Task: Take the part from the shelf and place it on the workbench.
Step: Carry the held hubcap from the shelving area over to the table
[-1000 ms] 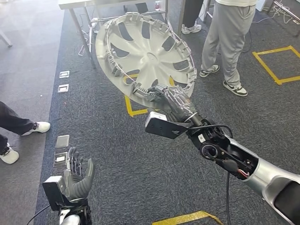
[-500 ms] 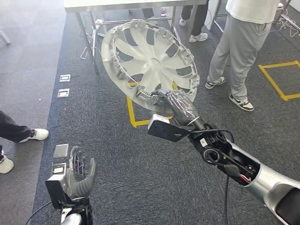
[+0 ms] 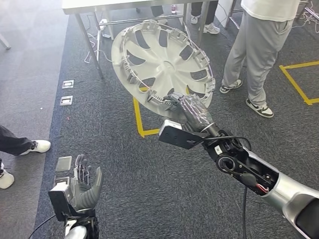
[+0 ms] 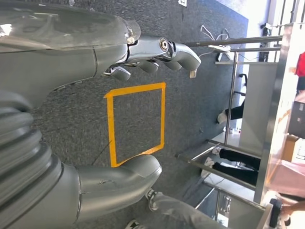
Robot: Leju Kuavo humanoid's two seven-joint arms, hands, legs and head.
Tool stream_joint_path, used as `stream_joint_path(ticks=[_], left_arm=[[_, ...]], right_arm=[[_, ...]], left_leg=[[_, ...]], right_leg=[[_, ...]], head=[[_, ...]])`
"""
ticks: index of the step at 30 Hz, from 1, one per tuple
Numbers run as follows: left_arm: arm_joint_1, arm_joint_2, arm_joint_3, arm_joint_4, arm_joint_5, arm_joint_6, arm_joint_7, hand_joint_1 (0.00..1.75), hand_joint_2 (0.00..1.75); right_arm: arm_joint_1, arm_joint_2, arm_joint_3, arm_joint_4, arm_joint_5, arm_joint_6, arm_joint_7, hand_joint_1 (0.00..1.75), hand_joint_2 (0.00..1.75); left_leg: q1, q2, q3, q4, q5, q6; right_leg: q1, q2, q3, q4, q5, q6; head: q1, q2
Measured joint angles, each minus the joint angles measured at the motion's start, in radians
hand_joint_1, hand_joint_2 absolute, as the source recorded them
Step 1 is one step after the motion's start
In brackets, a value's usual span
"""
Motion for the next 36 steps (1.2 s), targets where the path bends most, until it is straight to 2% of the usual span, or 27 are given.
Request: stream_joint_path(ticks=[4, 7, 9, 11, 12, 13, 15, 16, 17, 18, 19, 20, 21, 22, 23, 25, 27, 28, 30, 31, 32, 33, 34, 35, 36], left_arm=[[0.000, 0.001, 0.000, 0.001, 0.000, 0.000, 0.000, 0.00, 1.75], [0.001, 0.002, 0.000, 0.001, 0.001, 0.000, 0.000, 0.00, 1.75], [0.000, 0.003, 0.000, 0.001, 0.001, 0.000, -0.002, 0.00, 1.75], [-0.001, 0.002, 0.000, 0.000, 0.000, -0.001, -0.004, 0.00, 1.75], [-0.002, 0.000, 0.000, -0.001, 0.000, -0.002, -0.005, 0.00, 1.75], [-0.003, -0.001, 0.000, -0.001, 0.000, -0.002, -0.006, 0.00, 1.75], [-0.005, -0.004, 0.000, -0.001, 0.001, -0.003, -0.006, 0.00, 1.75], [-0.004, -0.004, 0.000, -0.001, 0.001, -0.003, -0.006, 0.00, 1.75], [-0.003, -0.004, 0.000, 0.000, 0.001, -0.003, -0.006, 0.00, 1.75], [-0.003, -0.004, 0.000, 0.000, 0.001, -0.003, -0.006, 0.00, 1.75], [-0.003, -0.005, 0.000, 0.000, 0.002, -0.003, -0.006, 0.00, 1.75], [-0.004, -0.004, 0.000, 0.000, 0.002, -0.003, -0.006, 0.00, 1.75], [-0.004, -0.004, 0.000, 0.000, 0.002, -0.002, -0.006, 0.00, 1.75], [-0.005, -0.004, 0.000, -0.001, 0.002, -0.002, -0.006, 0.00, 1.75], [-0.006, -0.004, 0.000, -0.001, 0.002, -0.002, -0.007, 0.00, 1.75], [-0.005, -0.004, 0.000, -0.001, 0.002, -0.002, -0.007, 0.00, 1.75], [-0.006, -0.004, 0.000, -0.001, 0.002, -0.002, -0.007, 0.00, 1.75], [-0.007, -0.004, 0.000, -0.001, 0.002, -0.002, -0.007, 0.00, 1.75], [-0.010, -0.004, 0.000, -0.001, 0.002, -0.002, -0.007, 0.00, 1.75], [-0.009, -0.004, 0.000, -0.001, 0.002, -0.002, -0.007, 0.00, 1.75], [-0.008, -0.004, 0.000, -0.001, 0.002, -0.002, -0.007, 0.00, 1.75], [-0.007, -0.004, 0.000, -0.001, 0.002, -0.002, -0.007, 0.00, 1.75], [-0.007, -0.004, 0.000, -0.001, 0.002, -0.002, -0.007, 0.00, 1.75], [-0.006, -0.003, 0.000, -0.001, 0.002, -0.002, -0.007, 0.00, 1.75], [-0.006, -0.003, 0.000, -0.001, 0.002, -0.002, -0.007, 0.00, 1.75]], right_arm=[[0.001, 0.000, 0.000, 0.003, 0.000, 0.000, 0.000, 1.75, 1.75], [0.002, 0.000, 0.000, 0.004, 0.001, 0.000, 0.000, 1.75, 1.75], [0.001, 0.000, 0.000, 0.003, 0.001, 0.000, 0.001, 1.75, 1.75], [0.001, 0.000, -0.002, 0.000, 0.002, -0.001, 0.001, 1.75, 1.75], [-0.001, 0.000, -0.003, -0.001, 0.002, -0.001, 0.001, 1.75, 1.75], [-0.002, -0.001, -0.003, -0.002, 0.002, -0.001, 0.001, 1.75, 1.75], [-0.006, -0.001, -0.003, -0.002, 0.005, -0.001, 0.000, 1.75, 1.75], [-0.006, -0.001, -0.003, -0.002, 0.008, -0.001, 0.000, 1.75, 1.75], [-0.005, -0.001, -0.003, -0.002, 0.009, -0.001, 0.000, 1.75, 1.75], [-0.005, -0.001, -0.003, -0.002, 0.010, -0.001, 0.001, 1.75, 1.75], [-0.006, -0.001, -0.003, -0.002, 0.010, 0.000, 0.002, 1.75, 1.75], [-0.006, -0.001, -0.003, -0.002, 0.010, 0.000, 0.002, 1.75, 1.75], [-0.006, 0.000, -0.002, -0.003, 0.010, 0.000, 0.002, 1.75, 1.75], [-0.007, 0.000, -0.002, -0.004, 0.010, 0.000, 0.002, 1.75, 1.75], [-0.008, 0.000, -0.002, -0.005, 0.011, 0.000, 0.001, 1.75, 1.75], [-0.008, 0.000, -0.002, -0.007, 0.011, 0.000, 0.002, 1.75, 1.75], [-0.007, 0.000, -0.003, -0.007, 0.010, 0.000, 0.004, 1.75, 1.75], [-0.007, 0.000, -0.004, -0.007, 0.010, 0.000, 0.004, 1.75, 1.75], [-0.007, 0.000, -0.004, -0.008, 0.010, 0.000, 0.003, 1.75, 1.75], [-0.007, 0.000, -0.004, -0.008, 0.011, 0.000, 0.002, 1.75, 1.75], [-0.007, 0.000, -0.004, -0.008, 0.011, 0.000, 0.002, 1.75, 1.75], [-0.006, 0.000, -0.004, -0.008, 0.011, 0.000, 0.002, 1.75, 1.75], [-0.005, 0.000, -0.004, -0.008, 0.010, 0.000, 0.002, 1.75, 1.75], [-0.004, 0.000, -0.004, -0.008, 0.010, 0.000, 0.002, 1.75, 1.75], [-0.005, 0.000, -0.004, -0.008, 0.010, 0.000, 0.002, 1.75, 1.75]], left_leg=[[0.002, 0.001, 0.002, -0.010, -0.003, 0.001], [0.004, 0.001, 0.002, -0.012, -0.001, -0.004], [0.004, 0.001, 0.004, -0.017, 0.001, -0.001], [0.012, 0.004, 0.027, -0.050, 0.013, 0.005], [0.018, 0.006, 0.043, -0.070, 0.020, 0.007], [0.024, 0.008, 0.056, -0.084, 0.024, 0.005], [0.030, 0.009, 0.065, -0.087, 0.022, 0.000], [0.034, 0.009, 0.068, -0.083, 0.018, -0.005], [0.040, 0.008, 0.069, -0.077, 0.012, -0.012], [0.047, 0.008, 0.070, -0.067, 0.004, -0.020], [0.056, 0.007, 0.069, -0.052, -0.008, -0.030], [0.062, 0.005, 0.067, -0.036, -0.021, -0.042], [0.064, 0.003, 0.062, -0.017, -0.034, -0.052], [0.064, 0.002, 0.056, -0.004, -0.043, -0.061], [0.062, 0.000, 0.051, 0.004, -0.048, -0.066], [0.062, -0.001, 0.050, 0.008, -0.054, -0.071], [0.065, 0.008, 0.035, 0.048, -0.073, -0.075], [0.063, 0.014, 0.006, 0.103, -0.093, -0.076], [0.057, 0.022, -0.097, 0.266, -0.143, -0.071], [0.054, 0.022, -0.149, 0.334, -0.155, -0.066], [0.049, 0.022, -0.184, 0.368, -0.146, -0.058], [0.042, 0.022, -0.197, 0.356, -0.111, -0.045], [0.033, 0.021, -0.189, 0.301, -0.057, -0.028], [0.021, 0.020, -0.168, 0.219, 0.005, -0.005], [0.010, 0.020, -0.142, 0.147, 0.049, 0.018]], right_leg=[[0.003, 0.000, -0.002, 0.000, -0.001, -0.008], [0.004, -0.001, -0.002, 0.000, 0.001, -0.012], [0.002, -0.001, 0.002, -0.008, 0.006, -0.008], [0.005, -0.005, 0.001, -0.002, 0.002, 0.000], [0.007, -0.007, -0.010, 0.026, -0.014, 0.004], [0.007, -0.009, -0.031, 0.077, -0.041, 0.008], [-0.001, -0.009, -0.088, 0.210, -0.101, 0.020], [-0.007, -0.010, -0.109, 0.256, -0.113, 0.028], [-0.015, -0.010, -0.116, 0.269, -0.106, 0.037], [-0.023, -0.011, -0.102, 0.241, -0.080, 0.047], [-0.032, -0.013, -0.071, 0.176, -0.041, 0.060], [-0.039, -0.012, -0.038, 0.110, -0.018, 0.074], [-0.043, -0.009, -0.009, 0.058, -0.007, 0.079], [-0.045, -0.005, 0.007, 0.032, -0.009, 0.074], [-0.042, 0.000, 0.009, 0.032, -0.023, 0.064], [-0.040, 0.003, 0.009, 0.042, -0.034, 0.033], [-0.038, 0.002, 0.018, 0.044, -0.043, 0.017], [-0.036, 0.002, 0.024, 0.043, -0.047, 0.011], [-0.030, 0.002, 0.033, 0.041, -0.056, 0.002], [-0.026, 0.002, 0.039, 0.040, -0.062, -0.002], [-0.020, 0.002, 0.047, 0.040, -0.069, -0.005], [-0.014, 0.002, 0.059, 0.039, -0.077, -0.007], [-0.007, 0.003, 0.073, 0.037, -0.087, -0.010], [-0.002, 0.002, 0.087, 0.034, -0.096, -0.012], [0.006, 0.002, 0.099, 0.028, -0.105, -0.012]], head=[[-0.007, 0.000], [-0.008, 0.000], [-0.009, 0.000], [-0.011, 0.000], [-0.009, 0.000], [-0.005, 0.000], [0.005, 0.000], [0.006, 0.000], [0.008, 0.000], [0.009, 0.000], [0.011, 0.000], [0.016, 0.000], [0.022, 0.000], [0.025, 0.000], [0.023, 0.000], [0.011, 0.000], [-0.002, 0.000], [-0.008, 0.000], [-0.018, 0.000], [-0.021, 0.000], [-0.021, 0.000], [-0.022, 0.000], [-0.022, 0.000], [-0.023, 0.000], [-0.020, 0.000]])
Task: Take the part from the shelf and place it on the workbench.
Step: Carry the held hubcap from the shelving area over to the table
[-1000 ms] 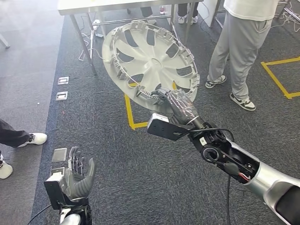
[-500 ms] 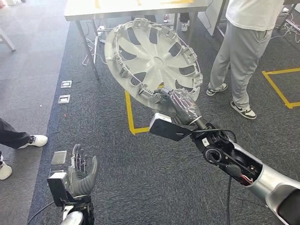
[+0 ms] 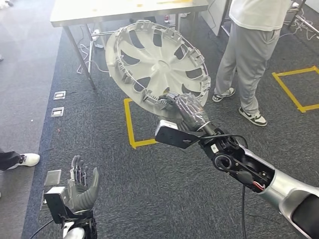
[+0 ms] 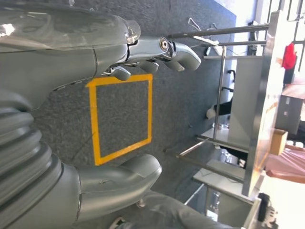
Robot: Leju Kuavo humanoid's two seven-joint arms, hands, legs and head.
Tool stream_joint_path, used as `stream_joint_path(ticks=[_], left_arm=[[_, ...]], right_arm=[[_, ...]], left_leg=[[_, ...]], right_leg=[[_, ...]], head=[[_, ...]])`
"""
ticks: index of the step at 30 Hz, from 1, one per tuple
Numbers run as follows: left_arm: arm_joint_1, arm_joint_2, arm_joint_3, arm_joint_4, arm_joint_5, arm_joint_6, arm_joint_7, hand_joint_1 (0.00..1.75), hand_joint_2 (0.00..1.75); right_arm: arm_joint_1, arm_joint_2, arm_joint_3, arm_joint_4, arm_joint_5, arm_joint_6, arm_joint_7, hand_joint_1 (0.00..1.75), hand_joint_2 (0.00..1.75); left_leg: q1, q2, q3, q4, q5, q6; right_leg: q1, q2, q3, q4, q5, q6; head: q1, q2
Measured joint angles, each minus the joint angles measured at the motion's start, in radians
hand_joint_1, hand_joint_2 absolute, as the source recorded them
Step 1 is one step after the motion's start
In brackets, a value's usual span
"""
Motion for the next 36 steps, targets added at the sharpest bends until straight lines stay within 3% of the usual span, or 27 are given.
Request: stream_joint_path(ticks=[1, 2, 3, 5, 6, 8, 10, 11, 12, 13, 15, 17, 18, 19, 21, 23, 25, 27, 28, 29, 31, 32, 33, 36], left_arm=[[0.000, 0.000, 0.000, 0.000, 0.000, 0.000, 0.000, 0.00, 1.75], [0.000, 0.001, 0.000, 0.000, 0.000, 0.000, 0.000, 0.00, 1.75], [0.000, 0.001, 0.000, 0.000, 0.000, 0.000, 0.000, 0.00, 1.75], [0.000, 0.000, 0.000, 0.000, 0.000, -0.001, -0.001, 0.00, 1.75], [-0.001, -0.001, 0.000, 0.000, 0.000, -0.001, -0.001, 0.00, 1.75], [-0.002, -0.002, 0.000, 0.000, 0.000, -0.001, -0.001, 0.00, 1.75], [0.001, -0.002, 0.000, 0.001, 0.000, -0.001, 0.000, 0.00, 1.75], [0.004, -0.001, 0.000, 0.002, 0.000, -0.001, 0.000, 0.00, 1.75], [0.007, -0.001, 0.000, 0.002, 0.000, -0.001, 0.000, 0.00, 1.75], [0.008, -0.002, 0.000, 0.002, 0.000, -0.001, 0.000, 0.00, 1.75], [0.009, -0.002, 0.000, 0.002, 0.000, -0.001, 0.000, 0.00, 1.75], [0.008, -0.001, 0.000, 0.002, -0.001, 0.000, 0.000, 0.00, 1.75], [0.008, -0.001, 0.000, 0.002, -0.002, 0.000, 0.000, 0.00, 1.75], [0.007, -0.002, 0.000, 0.002, -0.002, 0.000, 0.000, 0.00, 1.75], [0.002, -0.002, 0.000, 0.001, -0.003, 0.000, -0.001, 0.00, 1.75], [-0.001, -0.001, 0.000, 0.001, -0.003, 0.001, -0.002, 0.00, 1.75], [0.001, 0.000, 0.000, 0.002, -0.003, 0.002, -0.002, 0.00, 1.75], [0.004, 0.000, 0.000, 0.003, -0.003, 0.002, -0.002, 0.00, 1.75], [0.004, 0.000, 0.000, 0.003, -0.003, 0.002, -0.002, 0.00, 1.75], [0.005, 0.001, 0.000, 0.003, -0.003, 0.003, -0.002, 0.00, 1.75], [0.006, 0.002, 0.000, 0.003, -0.002, 0.004, -0.002, 0.00, 1.75], [0.007, 0.003, 0.000, 0.003, -0.003, 0.004, -0.002, 0.00, 1.75], [0.007, 0.003, 0.000, 0.003, -0.003, 0.003, -0.002, 0.00, 1.75], [0.004, 0.002, 0.000, 0.002, -0.003, 0.001, -0.003, 0.00, 1.75]], right_arm=[[-0.001, 0.000, 0.000, 0.000, 0.000, 0.000, 0.000, 1.75, 1.75], [-0.003, 0.000, 0.000, 0.000, 0.000, -0.001, -0.001, 1.75, 1.75], [-0.004, 0.000, 0.000, 0.000, 0.001, -0.002, -0.001, 1.75, 1.75], [-0.004, 0.000, 0.000, 0.000, 0.001, -0.002, -0.002, 1.75, 1.75], [-0.004, 0.000, 0.000, 0.000, 0.000, -0.002, -0.002, 1.75, 1.75], [-0.003, 0.000, 0.001, 0.002, 0.000, -0.002, -0.004, 1.75, 1.75], [0.000, 0.000, 0.002, 0.002, 0.000, -0.003, -0.007, 1.75, 1.75], [0.001, 0.000, 0.002, 0.003, -0.001, -0.003, -0.009, 1.75, 1.75], [0.002, 0.000, 0.002, 0.004, -0.003, -0.004, -0.009, 1.75, 1.75], [0.002, 0.000, 0.002, 0.004, -0.005, -0.004, -0.010, 1.75, 1.75], [0.002, 0.000, 0.002, 0.006, -0.009, -0.004, -0.012, 1.75, 1.75], [0.000, 0.001, 0.003, 0.008, -0.012, -0.006, -0.016, 1.75, 1.75], [-0.001, 0.001, 0.003, 0.008, -0.012, -0.007, -0.018, 1.75, 1.75], [-0.003, 0.001, 0.002, 0.008, -0.013, -0.008, -0.018, 1.75, 1.75], [-0.005, 0.002, 0.001, 0.008, -0.014, -0.008, -0.017, 1.75, 1.75], [-0.006, 0.003, 0.001, 0.010, -0.015, -0.008, -0.016, 1.75, 1.75], [-0.005, 0.003, 0.002, 0.011, -0.015, -0.008, -0.017, 1.75, 1.75], [-0.004, 0.003, 0.003, 0.014, -0.016, -0.008, -0.018, 1.75, 1.75], [-0.003, 0.004, 0.004, 0.016, -0.016, -0.008, -0.018, 1.75, 1.75], [-0.003, 0.004, 0.004, 0.017, -0.016, -0.008, -0.018, 1.75, 1.75], [-0.004, 0.004, 0.004, 0.019, -0.017, -0.009, -0.018, 1.75, 1.75], [-0.006, 0.005, 0.004, 0.019, -0.017, -0.010, -0.019, 1.75, 1.75], [-0.007, 0.005, 0.004, 0.020, -0.017, -0.012, -0.019, 1.75, 1.75], [-0.009, 0.005, 0.003, 0.020, -0.019, -0.017, -0.023, 1.75, 1.75]], left_leg=[[-0.010, 0.000, 0.023, -0.059, 0.025, 0.018], [-0.017, 0.000, 0.038, -0.095, 0.030, 0.029], [-0.019, 0.001, 0.051, -0.112, 0.022, 0.032], [-0.016, -0.001, 0.079, -0.149, 0.014, 0.025], [-0.011, -0.001, 0.095, -0.163, 0.010, 0.020], [-0.005, -0.003, 0.120, -0.176, 0.000, 0.012], [-0.002, -0.005, 0.141, -0.177, -0.018, 0.006], [-0.001, -0.006, 0.155, -0.177, -0.029, 0.003], [0.001, -0.007, 0.170, -0.177, -0.040, 0.000], [0.003, -0.008, 0.186, -0.176, -0.052, -0.004], [0.004, -0.009, 0.213, -0.168, -0.079, -0.014], [0.003, -0.010, 0.221, -0.157, -0.102, -0.025], [0.002, -0.009, 0.222, -0.152, -0.109, -0.031], [0.002, -0.009, 0.220, -0.150, -0.113, -0.035], [0.003, -0.007, 0.201, -0.108, -0.112, -0.043], [0.009, -0.003, 0.129, 0.007, -0.122, -0.055], [0.015, -0.001, 0.038, 0.127, -0.167, -0.068], [0.018, 0.000, -0.012, 0.150, -0.199, -0.070], [0.017, 0.000, -0.014, 0.114, -0.183, -0.066], [0.015, 0.000, -0.005, 0.051, -0.138, -0.058], [0.007, -0.002, 0.023, -0.085, -0.016, -0.040], [0.002, -0.003, 0.034, -0.125, 0.024, -0.034], [-0.001, -0.003, 0.040, -0.144, 0.040, -0.030], [0.001, -0.003, 0.069, -0.157, 0.023, -0.020]], right_leg=[[0.001, 0.001, 0.009, -0.007, -0.006, 0.001], [0.000, 0.001, 0.017, -0.016, -0.008, 0.004], [0.000, 0.001, 0.023, -0.022, -0.005, 0.010], [-0.004, -0.002, 0.026, -0.015, 0.000, 0.018], [-0.004, -0.004, 0.012, 0.014, 0.000, 0.022], [-0.005, -0.006, -0.053, 0.128, -0.024, 0.027], [-0.007, -0.007, -0.133, 0.247, -0.079, 0.034], [-0.009, -0.008, -0.159, 0.270, -0.099, 0.038], [-0.011, -0.009, -0.171, 0.259, -0.100, 0.043], [-0.014, -0.010, -0.169, 0.215, -0.073, 0.047], [-0.019, -0.015, -0.149, 0.075, 0.045, 0.054], [-0.019, -0.017, -0.128, -0.011, 0.123, 0.041], [-0.017, -0.016, -0.125, -0.020, 0.129, 0.030], [-0.016, -0.014, -0.119, -0.017, 0.121, 0.017], [-0.018, -0.012, -0.111, -0.018, 0.115, 0.005], [-0.022, -0.011, -0.096, -0.022, 0.104, -0.003], [-0.023, -0.011, -0.078, -0.023, 0.087, -0.007], [-0.023, -0.008, -0.052, -0.023, 0.066, -0.006], [-0.022, -0.007, -0.037, -0.024, 0.054, -0.005], [-0.021, -0.006, -0.021, -0.024, 0.043, -0.003], [-0.018, -0.005, 0.003, -0.027, 0.022, 0.002], [-0.018, -0.003, 0.010, -0.030, 0.014, 0.006], [-0.018, -0.001, 0.015, -0.030, 0.010, 0.012], [-0.018, -0.002, 0.020, -0.009, 0.005, 0.027]], head=[[0.003, 0.000], [0.004, 0.000], [0.005, 0.000], [0.004, 0.000], [0.005, 0.000], [0.012, 0.000], [0.020, 0.000], [0.024, 0.000], [0.027, 0.000], [0.030, 0.000], [0.037, 0.000], [0.038, 0.000], [0.036, 0.000], [0.034, 0.000], [0.030, 0.000], [0.022, 0.000], [0.015, 0.000], [0.009, 0.000], [0.006, 0.000], [0.003, 0.000], [0.000, 0.000], [-0.001, 0.000], [-0.002, 0.000], [0.002, 0.000]])
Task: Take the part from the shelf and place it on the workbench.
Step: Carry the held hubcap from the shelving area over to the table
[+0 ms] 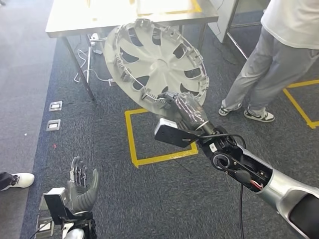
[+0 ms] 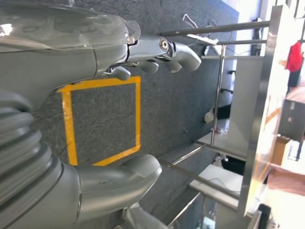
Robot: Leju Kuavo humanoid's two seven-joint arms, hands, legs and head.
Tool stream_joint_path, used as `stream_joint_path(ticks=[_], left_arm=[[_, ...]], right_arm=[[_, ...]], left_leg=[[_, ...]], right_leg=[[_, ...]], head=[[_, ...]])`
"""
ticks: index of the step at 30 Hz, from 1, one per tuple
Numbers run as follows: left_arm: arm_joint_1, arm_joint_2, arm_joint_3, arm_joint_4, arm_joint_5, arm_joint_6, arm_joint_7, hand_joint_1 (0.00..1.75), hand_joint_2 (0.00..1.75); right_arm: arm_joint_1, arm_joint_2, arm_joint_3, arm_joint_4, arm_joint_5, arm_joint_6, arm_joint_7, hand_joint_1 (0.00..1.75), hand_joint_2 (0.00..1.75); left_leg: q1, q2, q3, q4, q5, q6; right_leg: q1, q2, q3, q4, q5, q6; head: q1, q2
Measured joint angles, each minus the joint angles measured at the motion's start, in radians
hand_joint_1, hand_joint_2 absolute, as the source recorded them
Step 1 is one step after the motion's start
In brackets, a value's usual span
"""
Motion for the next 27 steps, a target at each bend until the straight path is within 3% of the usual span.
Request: stream_joint_path(ticks=[2, 4, 5, 6, 7, 8, 9, 11, 12, 14, 16, 19, 21, 22, 23, 25, 27], left_arm=[[-0.003, -0.001, 0.000, 0.000, 0.000, 0.002, -0.001, 0.00, 1.75], [-0.001, -0.001, 0.000, 0.000, 0.000, 0.008, -0.001, 0.00, 1.75], [0.002, -0.001, 0.000, 0.000, 0.000, 0.012, -0.001, 0.00, 1.75], [0.005, -0.001, 0.000, 0.000, 0.001, 0.015, -0.001, 0.00, 1.75], [0.008, -0.001, 0.000, 0.000, 0.001, 0.018, -0.001, 0.00, 1.75], [0.010, -0.001, 0.000, 0.000, 0.001, 0.021, -0.001, 0.00, 1.75], [0.011, -0.001, 0.000, 0.000, 0.001, 0.023, -0.001, 0.00, 1.75], [0.013, -0.001, 0.000, 0.000, 0.002, 0.026, -0.001, 0.00, 1.75], [0.014, -0.001, 0.000, 0.000, 0.003, 0.028, -0.002, 0.00, 1.75], [0.013, -0.002, 0.000, -0.002, 0.003, 0.030, -0.003, 0.00, 1.75], [0.010, -0.002, 0.000, -0.003, 0.003, 0.030, -0.004, 0.00, 1.75], [0.011, 0.000, 0.000, -0.004, 0.003, 0.031, -0.006, 0.00, 1.75], [0.016, 0.001, 0.000, -0.004, 0.004, 0.031, -0.006, 0.00, 1.75], [0.017, 0.001, 0.000, -0.004, 0.004, 0.031, -0.006, 0.00, 1.75], [0.017, 0.001, 0.000, -0.004, 0.005, 0.031, -0.006, 0.00, 1.75], [0.019, 0.002, 0.000, -0.004, 0.006, 0.031, -0.006, 0.00, 1.75], [0.021, 0.003, 0.000, -0.004, 0.006, 0.029, -0.005, 0.00, 1.75]], right_arm=[[-0.001, 0.001, 0.000, 0.001, -0.001, -0.001, -0.005, 1.75, 1.75], [-0.001, 0.001, 0.001, 0.003, -0.001, -0.001, -0.013, 1.75, 1.75], [-0.001, 0.002, 0.001, 0.004, -0.002, -0.001, -0.016, 1.75, 1.75], [0.000, 0.002, 0.001, 0.006, -0.002, -0.001, -0.018, 1.75, 1.75], [0.000, 0.002, 0.001, 0.008, -0.004, -0.001, -0.019, 1.75, 1.75], [0.000, 0.002, 0.001, 0.010, -0.006, 0.000, -0.020, 1.75, 1.75], [0.000, 0.002, 0.001, 0.011, -0.009, 0.000, -0.022, 1.75, 1.75], [0.000, 0.002, 0.001, 0.013, -0.012, -0.002, -0.024, 1.75, 1.75], [-0.001, 0.002, 0.001, 0.013, -0.013, -0.003, -0.025, 1.75, 1.75], [-0.002, 0.002, 0.000, 0.012, -0.014, -0.004, -0.025, 1.75, 1.75], [-0.002, 0.002, -0.001, 0.011, -0.015, -0.004, -0.023, 1.75, 1.75], [0.000, 0.001, -0.001, 0.012, -0.015, -0.004, -0.023, 1.75, 1.75], [0.005, 0.001, 0.000, 0.014, -0.015, -0.004, -0.022, 1.75, 1.75], [0.007, 0.001, 0.001, 0.015, -0.017, -0.004, -0.021, 1.75, 1.75], [0.009, 0.001, 0.001, 0.016, -0.018, -0.005, -0.020, 1.75, 1.75], [0.010, 0.001, 0.001, 0.017, -0.019, -0.007, -0.016, 1.75, 1.75], [0.009, 0.001, 0.000, 0.016, -0.018, -0.016, -0.013, 1.75, 1.75]], left_leg=[[0.003, -0.001, 0.026, -0.006, -0.012, 0.008], [0.002, -0.003, 0.046, -0.006, -0.030, 0.013], [0.002, -0.004, 0.057, -0.006, -0.040, 0.013], [0.001, -0.006, 0.070, -0.005, -0.051, 0.013], [0.001, -0.008, 0.085, -0.003, -0.063, 0.012], [0.001, -0.010, 0.100, -0.001, -0.075, 0.011], [0.001, -0.011, 0.114, 0.002, -0.088, 0.008], [-0.002, -0.014, 0.127, 0.012, -0.111, 0.000], [-0.003, -0.015, 0.129, 0.016, -0.120, -0.005], [-0.004, -0.015, 0.129, 0.023, -0.131, -0.014], [-0.002, -0.010, 0.104, 0.075, -0.133, -0.026], [0.009, 0.000, -0.016, 0.257, -0.181, -0.047], [0.015, 0.002, -0.079, 0.316, -0.216, -0.053], [0.017, 0.003, -0.089, 0.298, -0.207, -0.052], [0.017, 0.003, -0.084, 0.247, -0.172, -0.049], [0.013, 0.002, -0.054, 0.109, -0.058, -0.037], [0.005, 0.002, -0.034, 0.029, 0.007, -0.024]], right_leg=[[0.000, -0.005, -0.046, 0.090, -0.022, 0.003], [0.001, -0.006, -0.127, 0.221, -0.071, 0.006], [0.002, -0.006, -0.162, 0.263, -0.095, 0.008], [0.002, -0.007, -0.182, 0.273, -0.106, 0.010], [0.003, -0.007, -0.189, 0.248, -0.094, 0.011], [0.002, -0.008, -0.183, 0.195, -0.055, 0.010], [0.003, -0.009, -0.173, 0.123, 0.010, 0.007], [0.006, -0.011, -0.157, 0.016, 0.101, -0.001], [0.008, -0.011, -0.153, -0.006, 0.119, -0.007], [0.009, -0.009, -0.140, -0.007, 0.110, -0.020], [0.004, -0.009, -0.126, -0.010, 0.104, -0.028], [0.000, -0.008, -0.103, -0.012, 0.083, -0.034], [-0.001, -0.006, -0.079, -0.012, 0.063, -0.033], [-0.001, -0.005, -0.065, -0.012, 0.052, -0.031], [-0.001, -0.004, -0.050, -0.012, 0.041, -0.029], [0.000, -0.004, -0.024, -0.014, 0.020, -0.023], [0.001, -0.002, -0.012, -0.020, 0.005, -0.014]], head=[[0.009, 0.000], [0.020, 0.000], [0.024, 0.000], [0.028, 0.000], [0.031, 0.000], [0.035, 0.000], [0.040, 0.000], [0.044, 0.000], [0.043, 0.000], [0.040, 0.000], [0.035, 0.000], [0.022, 0.000], [0.013, 0.000], [0.009, 0.000], [0.006, 0.000], [0.002, 0.000], [-0.001, 0.000]])
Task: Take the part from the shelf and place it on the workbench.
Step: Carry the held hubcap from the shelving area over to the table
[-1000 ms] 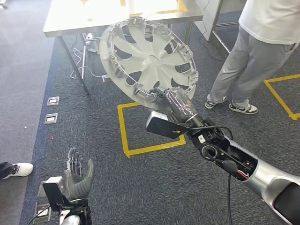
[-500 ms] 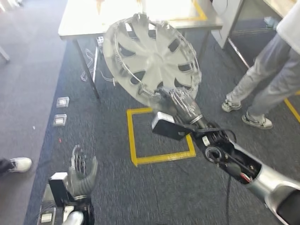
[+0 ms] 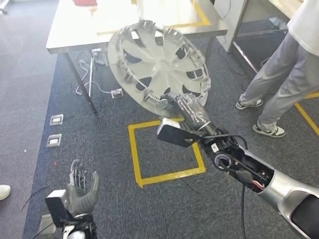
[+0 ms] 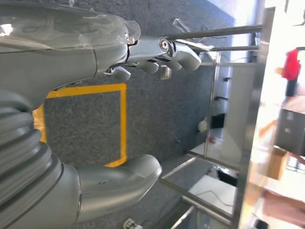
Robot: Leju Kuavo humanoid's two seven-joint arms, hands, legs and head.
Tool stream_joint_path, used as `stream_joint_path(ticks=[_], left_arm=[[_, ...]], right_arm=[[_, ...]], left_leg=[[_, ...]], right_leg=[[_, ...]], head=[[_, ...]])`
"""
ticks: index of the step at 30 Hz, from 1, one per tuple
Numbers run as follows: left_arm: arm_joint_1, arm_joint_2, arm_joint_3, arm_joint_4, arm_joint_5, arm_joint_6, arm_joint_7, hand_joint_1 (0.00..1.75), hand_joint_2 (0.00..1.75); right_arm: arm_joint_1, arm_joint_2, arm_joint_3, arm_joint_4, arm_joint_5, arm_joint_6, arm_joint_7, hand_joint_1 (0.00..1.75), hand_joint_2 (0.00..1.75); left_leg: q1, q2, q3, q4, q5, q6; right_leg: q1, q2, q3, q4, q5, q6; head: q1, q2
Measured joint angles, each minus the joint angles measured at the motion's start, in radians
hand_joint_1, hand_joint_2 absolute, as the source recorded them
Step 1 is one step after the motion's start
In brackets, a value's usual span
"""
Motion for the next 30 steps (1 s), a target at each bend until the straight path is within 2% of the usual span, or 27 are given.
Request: stream_joint_path(ticks=[3, 4, 5, 8, 9, 10, 11, 13, 15, 18, 20, 21, 23, 24, 25, 26, 28, 29, 30], left_arm=[[-0.002, 0.001, 0.000, -0.001, 0.000, -0.006, 0.002, 0.00, 1.75], [-0.005, 0.002, 0.000, -0.001, -0.001, -0.009, 0.003, 0.00, 1.75], [-0.007, 0.002, 0.000, -0.002, -0.002, -0.011, 0.005, 0.00, 1.75], [-0.009, 0.002, 0.000, -0.002, -0.003, -0.014, 0.008, 0.00, 1.75], [-0.008, 0.002, 0.000, -0.002, -0.003, -0.014, 0.008, 0.00, 1.75], [-0.007, 0.002, 0.000, -0.002, -0.003, -0.014, 0.008, 0.00, 1.75], [-0.007, 0.002, 0.000, -0.002, -0.003, -0.014, 0.009, 0.00, 1.75], [-0.008, 0.002, 0.000, -0.002, -0.003, -0.014, 0.009, 0.00, 1.75], [-0.008, 0.002, 0.000, -0.001, -0.003, -0.014, 0.009, 0.00, 1.75], [-0.010, 0.002, 0.000, -0.001, -0.004, -0.015, 0.009, 0.00, 1.75], [-0.014, 0.002, 0.000, -0.001, -0.006, -0.014, 0.010, 0.00, 1.75], [-0.015, 0.003, 0.000, -0.002, -0.007, -0.013, 0.013, 0.00, 1.75], [-0.012, 0.004, 0.000, -0.002, -0.010, -0.009, 0.020, 0.00, 1.75], [-0.009, 0.006, 0.000, -0.002, -0.012, -0.008, 0.024, 0.00, 1.75], [-0.007, 0.008, 0.000, -0.002, -0.013, -0.008, 0.026, 0.00, 1.75], [-0.006, 0.009, 0.000, -0.002, -0.014, -0.008, 0.028, 0.00, 1.75], [-0.006, 0.012, 0.000, -0.002, -0.018, -0.010, 0.031, 0.00, 1.75], [-0.007, 0.013, 0.000, -0.002, -0.020, -0.012, 0.032, 0.00, 1.75], [-0.007, 0.014, 0.000, -0.002, -0.023, -0.014, 0.035, 0.00, 1.75]], right_arm=[[0.002, -0.001, -0.006, -0.002, 0.003, -0.011, 0.002, 1.75, 1.75], [0.004, -0.002, -0.009, -0.002, 0.004, -0.013, 0.002, 1.75, 1.75], [0.007, -0.002, -0.012, -0.002, 0.005, -0.014, 0.001, 1.75, 1.75], [0.016, -0.003, -0.017, -0.002, 0.007, -0.021, -0.001, 1.75, 1.75], [0.019, -0.003, -0.019, -0.002, 0.008, -0.022, -0.001, 1.75, 1.75], [0.022, -0.003, -0.020, -0.002, 0.007, -0.023, 0.000, 1.75, 1.75], [0.024, -0.004, -0.021, -0.002, 0.007, -0.023, 0.000, 1.75, 1.75], [0.028, -0.004, -0.024, -0.002, 0.007, -0.023, 0.000, 1.75, 1.75], [0.029, -0.004, -0.026, -0.002, 0.008, -0.024, -0.001, 1.75, 1.75], [0.029, -0.004, -0.032, -0.004, 0.008, -0.026, -0.001, 1.75, 1.75], [0.029, -0.004, -0.034, -0.005, 0.009, -0.026, 0.000, 1.75, 1.75], [0.030, -0.004, -0.036, -0.005, 0.009, -0.026, -0.001, 1.75, 1.75], [0.031, -0.004, -0.041, -0.005, 0.010, -0.027, -0.002, 1.75, 1.75], [0.033, -0.004, -0.043, -0.005, 0.010, -0.028, -0.003, 1.75, 1.75], [0.037, -0.004, -0.045, -0.005, 0.010, -0.029, -0.003, 1.75, 1.75], [0.041, -0.004, -0.045, -0.005, 0.010, -0.029, -0.003, 1.75, 1.75], [0.046, -0.004, -0.048, -0.005, 0.010, -0.032, -0.002, 1.75, 1.75], [0.047, -0.004, -0.049, -0.006, 0.010, -0.034, 0.000, 1.75, 1.75], [0.047, -0.004, -0.052, -0.007, 0.010, -0.038, 0.003, 1.75, 1.75]], left_leg=[[-0.003, 0.001, 0.022, -0.015, -0.008, 0.018], [-0.001, 0.001, 0.035, -0.019, -0.014, 0.024], [0.000, 0.000, 0.048, -0.021, -0.020, 0.030], [-0.001, -0.002, 0.076, -0.023, -0.043, 0.039], [-0.002, -0.003, 0.087, -0.022, -0.052, 0.039], [-0.003, -0.005, 0.100, -0.022, -0.062, 0.039], [-0.003, -0.006, 0.114, -0.021, -0.072, 0.037], [-0.005, -0.007, 0.140, -0.019, -0.093, 0.033], [-0.008, -0.008, 0.149, -0.016, -0.110, 0.024], [-0.010, -0.009, 0.152, -0.007, -0.122, 0.009], [-0.007, -0.005, 0.127, 0.051, -0.137, -0.004], [-0.003, -0.003, 0.094, 0.110, -0.152, -0.011], [0.004, -0.001, 0.005, 0.243, -0.197, -0.022], [0.007, -0.001, -0.031, 0.283, -0.212, -0.025], [0.009, 0.000, -0.051, 0.289, -0.210, -0.026], [0.010, 0.000, -0.051, 0.257, -0.185, -0.023], [0.007, 0.000, -0.011, 0.117, -0.084, -0.010], [0.003, 0.000, 0.010, 0.054, -0.048, -0.003], [-0.001, -0.001, 0.025, 0.011, -0.028, 0.003]], right_leg=[[0.000, 0.001, 0.015, 0.004, -0.009, 0.017], [-0.001, -0.001, 0.010, 0.028, -0.014, 0.020], [-0.002, -0.003, -0.010, 0.071, -0.027, 0.021], [0.001, -0.005, -0.134, 0.274, -0.097, 0.028], [0.002, -0.005, -0.166, 0.309, -0.114, 0.029], [0.002, -0.005, -0.180, 0.306, -0.111, 0.028], [0.002, -0.005, -0.178, 0.267, -0.084, 0.025], [0.003, -0.007, -0.150, 0.126, 0.028, 0.017], [0.007, -0.009, -0.129, 0.025, 0.097, 0.008], [0.007, -0.006, -0.110, 0.006, 0.101, -0.008], [0.002, -0.006, -0.094, 0.004, 0.095, -0.016], [0.001, -0.006, -0.087, 0.003, 0.089, -0.019], [0.000, -0.006, -0.074, 0.003, 0.077, -0.021], [-0.001, -0.005, -0.066, 0.003, 0.069, -0.021], [-0.001, -0.004, -0.055, 0.003, 0.060, -0.020], [-0.001, -0.003, -0.043, 0.002, 0.051, -0.019], [0.000, -0.002, -0.018, 0.001, 0.033, -0.016], [0.001, -0.001, -0.009, 0.000, 0.026, -0.012], [0.001, 0.001, -0.003, -0.003, 0.019, -0.007]], head=[[0.003, 0.000], [0.006, 0.000], [0.010, 0.000], [0.024, 0.000], [0.028, 0.000], [0.033, 0.000], [0.037, 0.000], [0.045, 0.000], [0.047, 0.000], [0.042, 0.000], [0.036, 0.000], [0.031, 0.000], [0.020, 0.000], [0.016, 0.000], [0.013, 0.000], [0.010, 0.000], [0.004, 0.000], [0.002, 0.000], [0.000, 0.000]])
